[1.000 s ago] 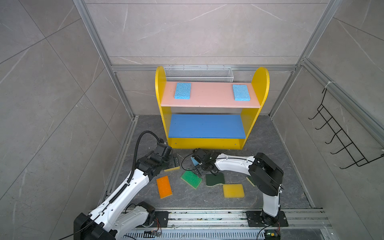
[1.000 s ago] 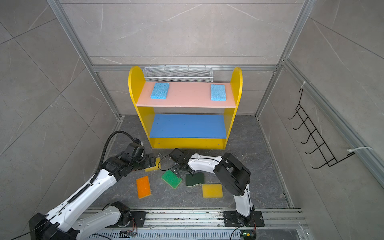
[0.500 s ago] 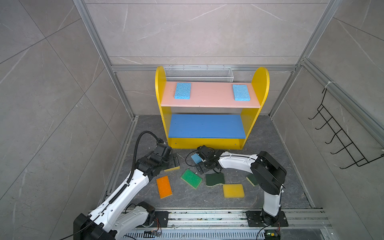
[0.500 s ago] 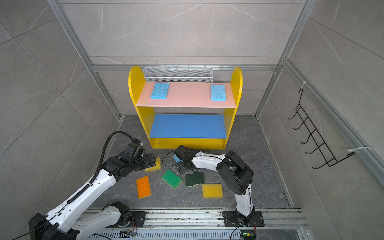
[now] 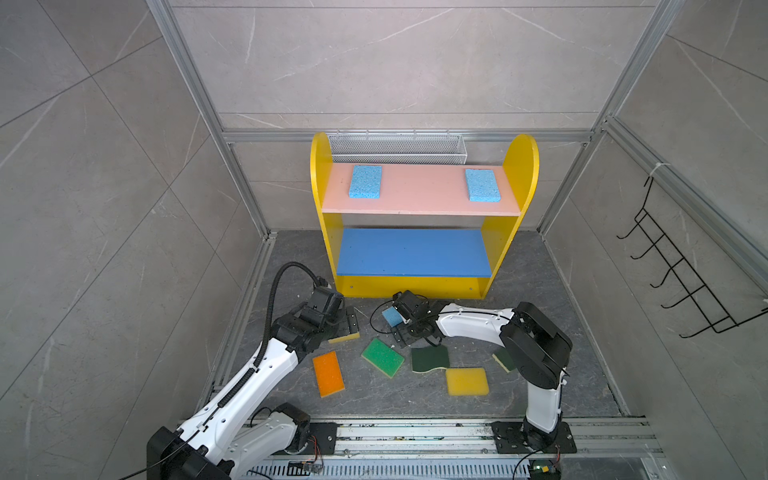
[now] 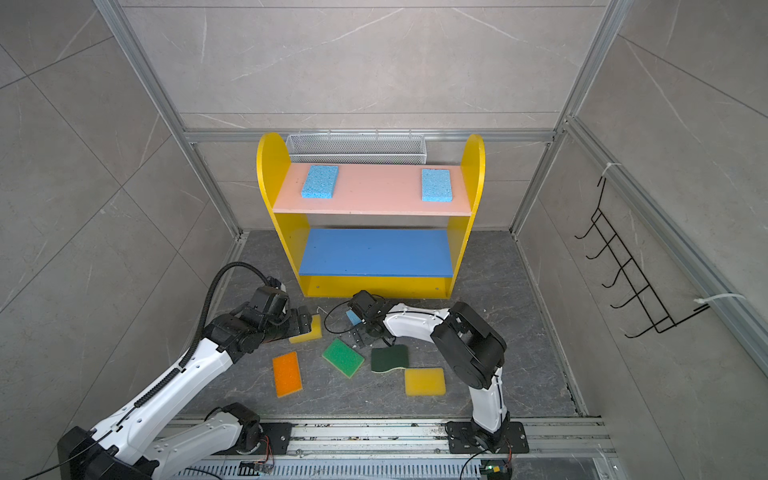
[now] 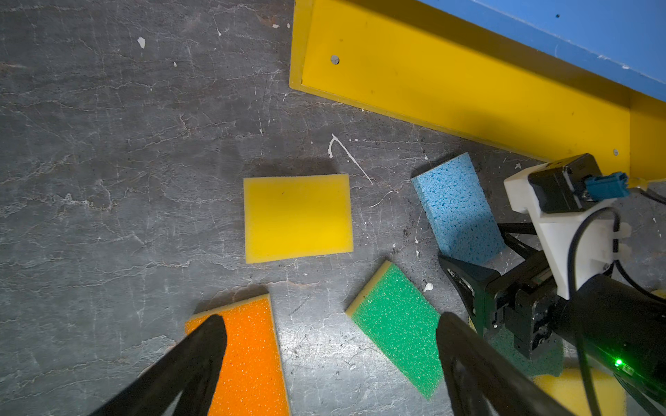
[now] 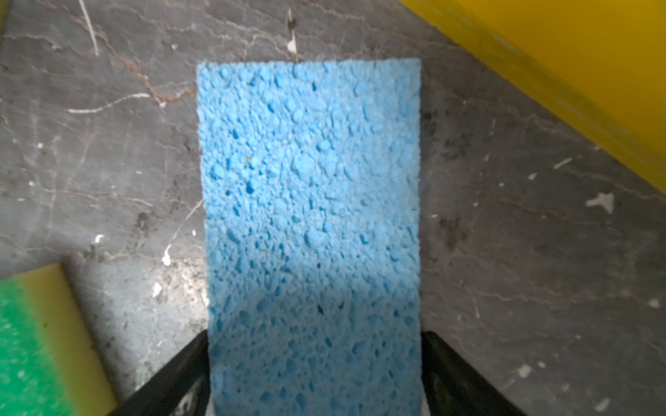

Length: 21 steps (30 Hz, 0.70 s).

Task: Place and organize the cleaning sponges onto the shelf
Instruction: 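Lift the light-blue sponge off the table with the right gripper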

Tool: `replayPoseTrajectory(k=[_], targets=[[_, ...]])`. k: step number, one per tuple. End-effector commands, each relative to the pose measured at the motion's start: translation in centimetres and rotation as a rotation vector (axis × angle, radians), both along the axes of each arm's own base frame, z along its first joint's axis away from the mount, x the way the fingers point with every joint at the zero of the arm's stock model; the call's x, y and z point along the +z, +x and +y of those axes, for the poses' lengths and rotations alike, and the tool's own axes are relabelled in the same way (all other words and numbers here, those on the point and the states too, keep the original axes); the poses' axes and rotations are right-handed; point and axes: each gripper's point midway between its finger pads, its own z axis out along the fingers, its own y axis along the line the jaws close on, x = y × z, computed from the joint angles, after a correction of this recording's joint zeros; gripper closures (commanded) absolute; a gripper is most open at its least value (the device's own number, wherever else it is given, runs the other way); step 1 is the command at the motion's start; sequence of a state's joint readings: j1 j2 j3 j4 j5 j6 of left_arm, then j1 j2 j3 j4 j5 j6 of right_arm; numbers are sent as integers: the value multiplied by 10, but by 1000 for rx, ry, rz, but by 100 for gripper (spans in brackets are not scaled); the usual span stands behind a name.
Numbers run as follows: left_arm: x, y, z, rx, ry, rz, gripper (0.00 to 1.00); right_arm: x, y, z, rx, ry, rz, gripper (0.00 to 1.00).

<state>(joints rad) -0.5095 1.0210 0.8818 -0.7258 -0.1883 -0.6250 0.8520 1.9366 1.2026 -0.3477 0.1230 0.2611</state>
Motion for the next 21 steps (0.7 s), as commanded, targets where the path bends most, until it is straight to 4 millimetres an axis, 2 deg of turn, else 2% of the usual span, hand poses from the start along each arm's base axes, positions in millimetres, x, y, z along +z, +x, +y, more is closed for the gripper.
replayPoseTrajectory(k=[1,8,17,21], targets=[[6,3,-1,22,-26,-4,6,-20,-13,-6,5,-25,53,13],[8,0,-2,24,-40,-5,7,-25,-19,-20,-5,-93,49,15],[4,-8,0,34,-58,1,7,-28,-32,-25,-19,-107,52,19],[-1,-13,1,31,-61,11,7,-21,-35,-25,-29,-92,44,22]])
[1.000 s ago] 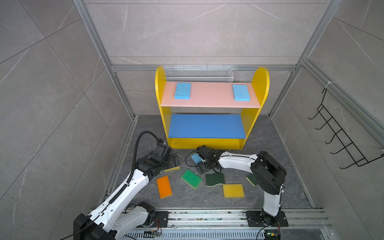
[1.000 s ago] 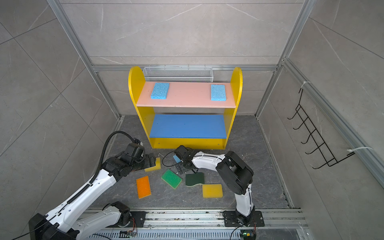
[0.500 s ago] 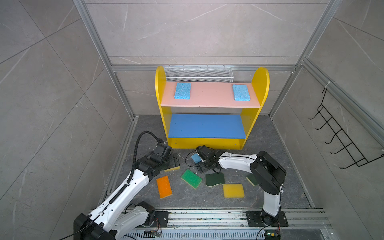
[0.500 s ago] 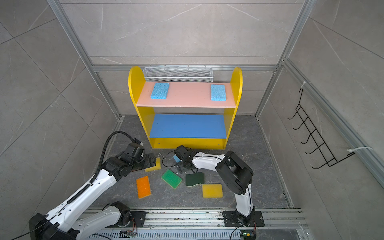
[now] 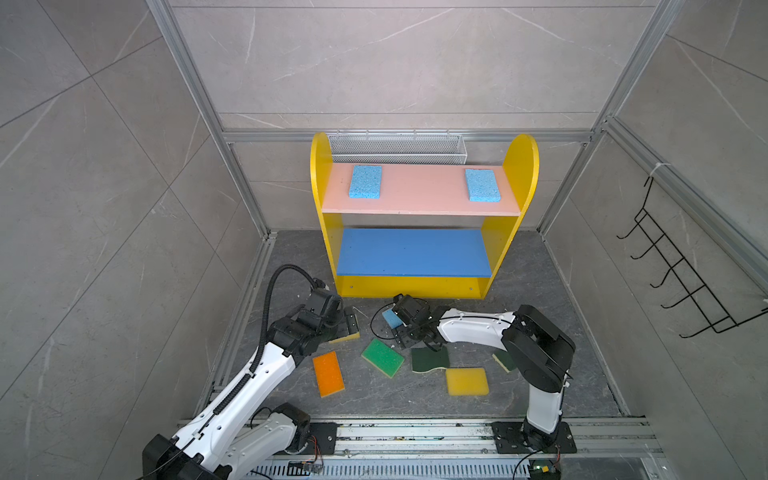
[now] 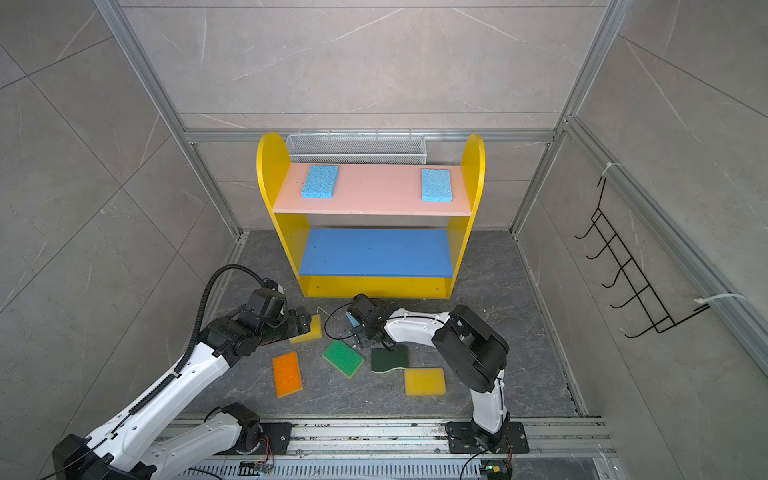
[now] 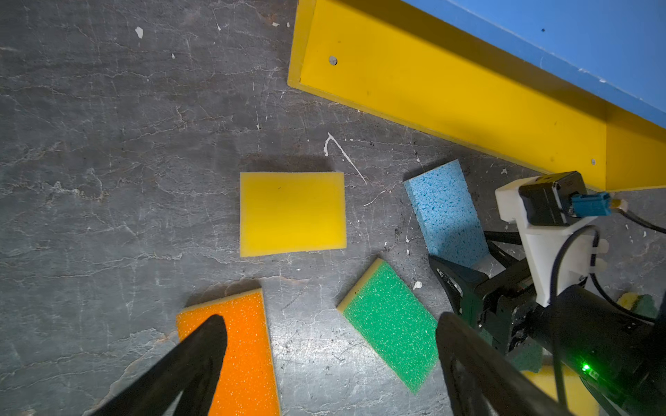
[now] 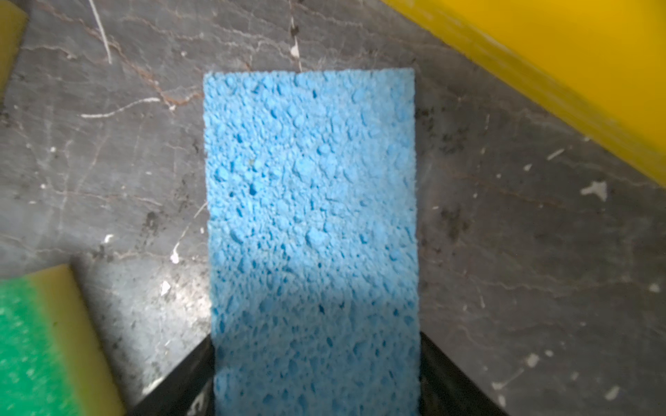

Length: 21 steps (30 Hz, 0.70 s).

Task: Place and organize the cleaning sponges onto the shelf
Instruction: 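Lift the light-blue sponge off the table with the right gripper, then carry the light-blue sponge up to the pink shelf with the right gripper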

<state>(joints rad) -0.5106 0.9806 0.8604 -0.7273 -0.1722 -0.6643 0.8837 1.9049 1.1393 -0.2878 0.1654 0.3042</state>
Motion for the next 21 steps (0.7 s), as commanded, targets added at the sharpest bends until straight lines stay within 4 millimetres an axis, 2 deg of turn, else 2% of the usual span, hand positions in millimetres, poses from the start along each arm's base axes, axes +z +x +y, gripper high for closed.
replayPoseTrajectory(k=[1,9,21], targets=[[-2,-7,1,9,-19,17,7,-17,-27,-26,-10,-98,78,22],[2,-10,1,6,-30,3,7,25,-28,-27,-35,-35,19,24],[9,-15,-1,-16,-45,-7,6,125,-32,-23,-22,50,-138,26]])
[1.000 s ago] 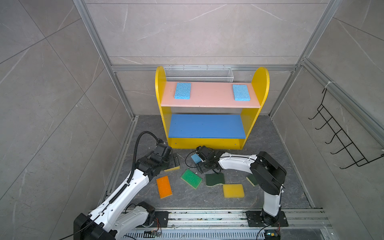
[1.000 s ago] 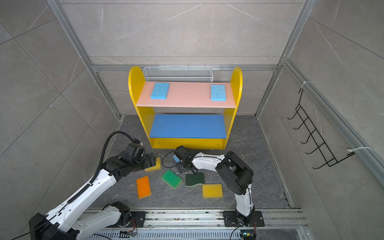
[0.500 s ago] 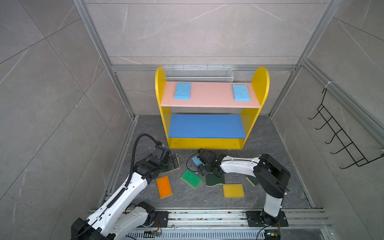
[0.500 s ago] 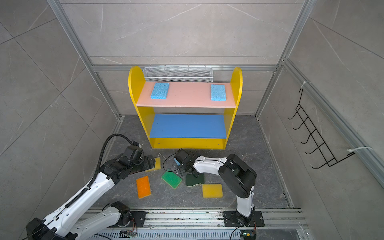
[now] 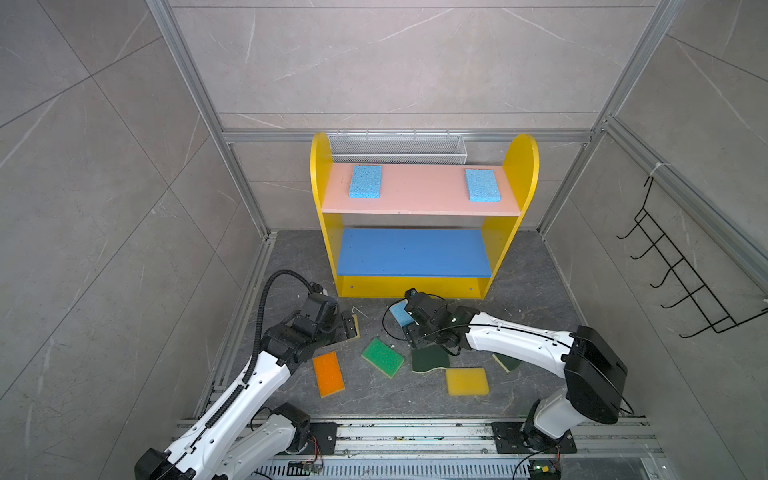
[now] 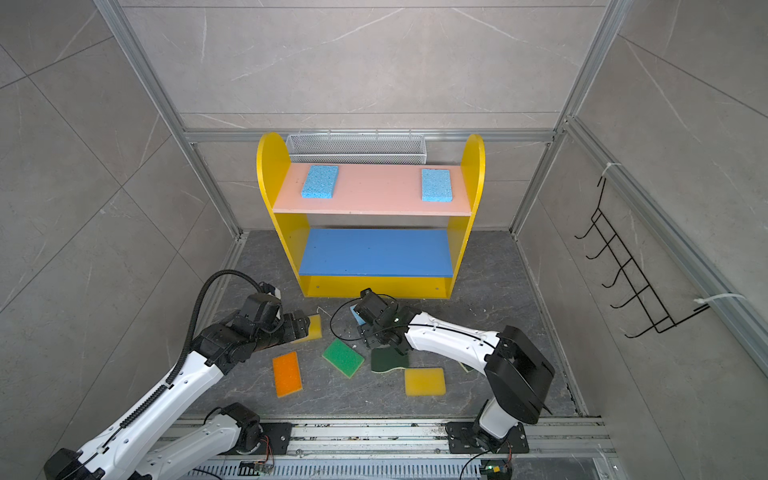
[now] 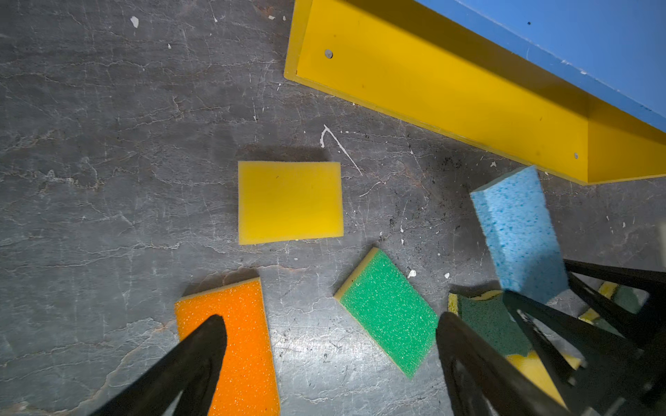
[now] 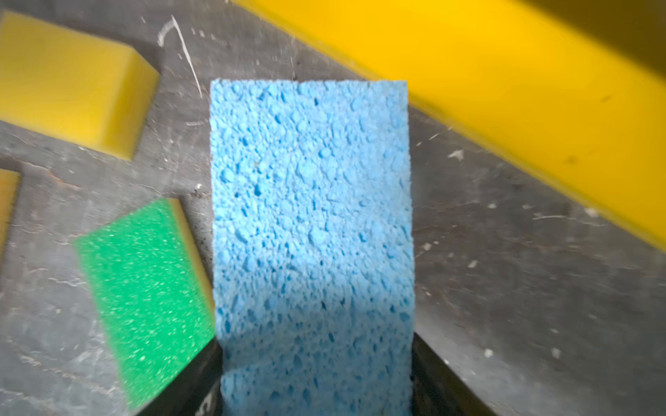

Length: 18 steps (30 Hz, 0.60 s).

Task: Place and organize the cleaning sponges onto the shelf
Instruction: 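Carry the light-blue sponge up to the pink shelf with the right gripper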

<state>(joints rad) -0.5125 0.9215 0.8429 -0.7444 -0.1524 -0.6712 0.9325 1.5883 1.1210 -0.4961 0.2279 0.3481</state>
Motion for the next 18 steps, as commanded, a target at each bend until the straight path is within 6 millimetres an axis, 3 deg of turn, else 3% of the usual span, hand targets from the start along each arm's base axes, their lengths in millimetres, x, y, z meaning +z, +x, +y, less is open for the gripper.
replayPoseTrajectory(k=[1,11,18], targets=[[5,-5,-1,-8,-14,3,6,39,-5,0,-2,2,-64,26],[16,-5,1,-18,2,-23,7,135,-13,3,-3,124,-199,27],[21,-2,0,-24,10,-33,6,203,-6,9,37,176,-299,27]])
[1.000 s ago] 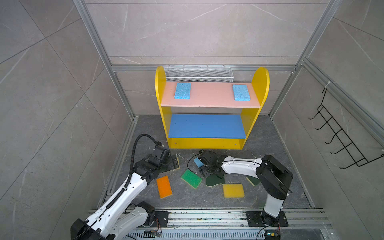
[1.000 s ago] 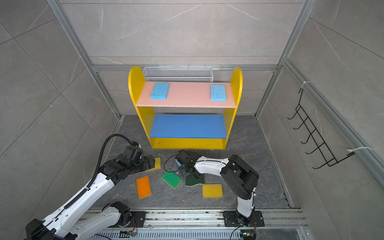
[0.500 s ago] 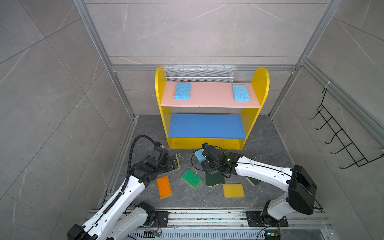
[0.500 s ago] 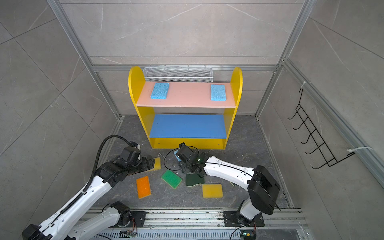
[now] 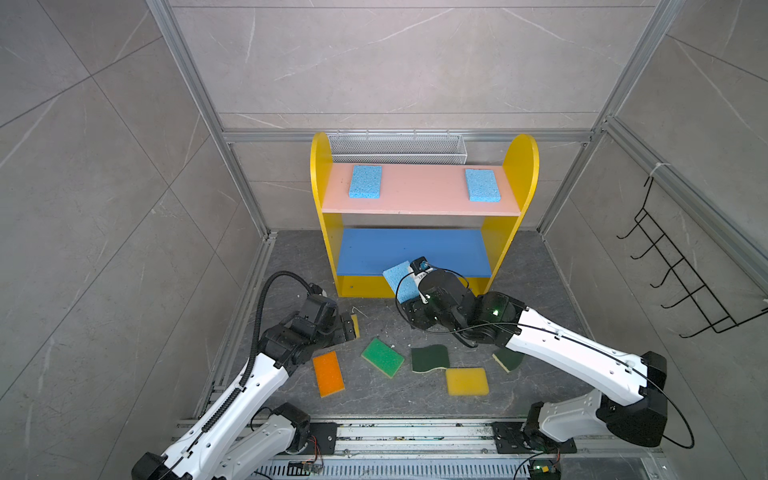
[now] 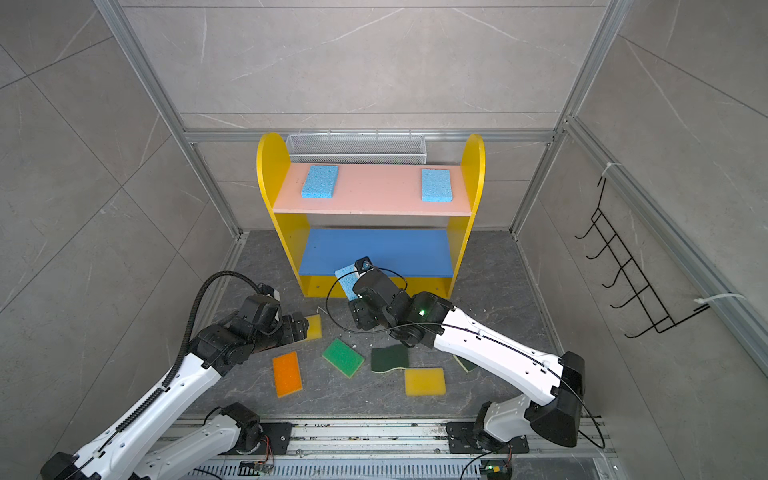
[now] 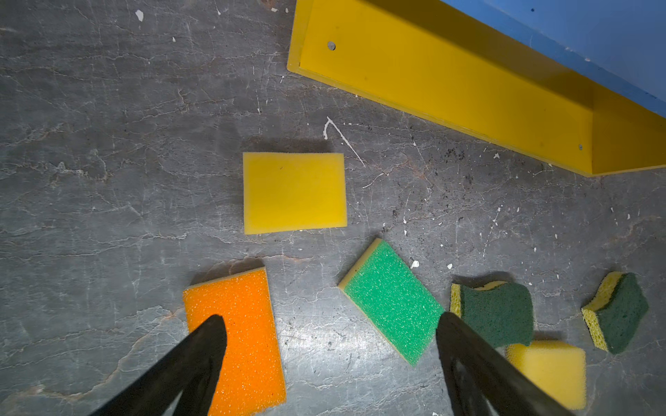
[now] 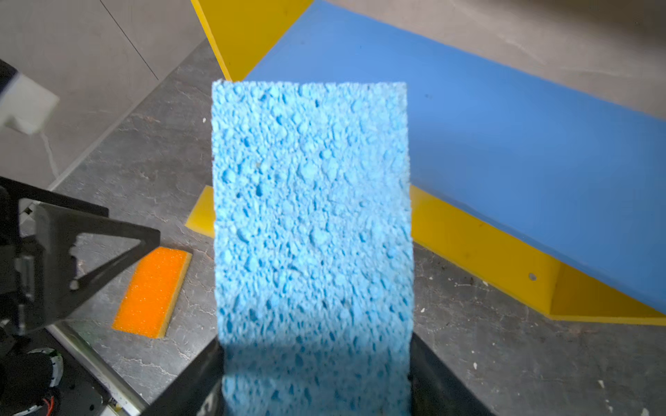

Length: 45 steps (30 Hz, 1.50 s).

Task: Place and organize the cleaning sponges onto the shelf
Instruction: 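Carry the light-blue sponge up to the pink shelf with the right gripper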

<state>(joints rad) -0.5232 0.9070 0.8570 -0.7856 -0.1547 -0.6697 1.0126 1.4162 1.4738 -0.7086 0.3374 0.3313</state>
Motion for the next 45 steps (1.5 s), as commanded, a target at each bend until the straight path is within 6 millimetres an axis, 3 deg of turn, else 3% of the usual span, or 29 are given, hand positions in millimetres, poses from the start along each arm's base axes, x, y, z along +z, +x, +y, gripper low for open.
replayPoseTrajectory(k=[1,11,19,29,43,45], targets=[[17,5,-3,-17,0,-39,7,35,3,-4,11,-20,-71,27],[24,10,-3,-14,13,-61,7,129,28,13,20,11,-278,27],[40,16,-7,-26,6,-95,7,172,64,17,-40,21,-374,27],[57,22,-9,-38,2,-138,7,191,121,3,-143,140,-364,28],[53,33,-19,-58,6,-125,6,168,182,-16,-330,192,-323,29],[51,34,-20,-61,7,-121,7,174,187,-20,-351,211,-333,29]])
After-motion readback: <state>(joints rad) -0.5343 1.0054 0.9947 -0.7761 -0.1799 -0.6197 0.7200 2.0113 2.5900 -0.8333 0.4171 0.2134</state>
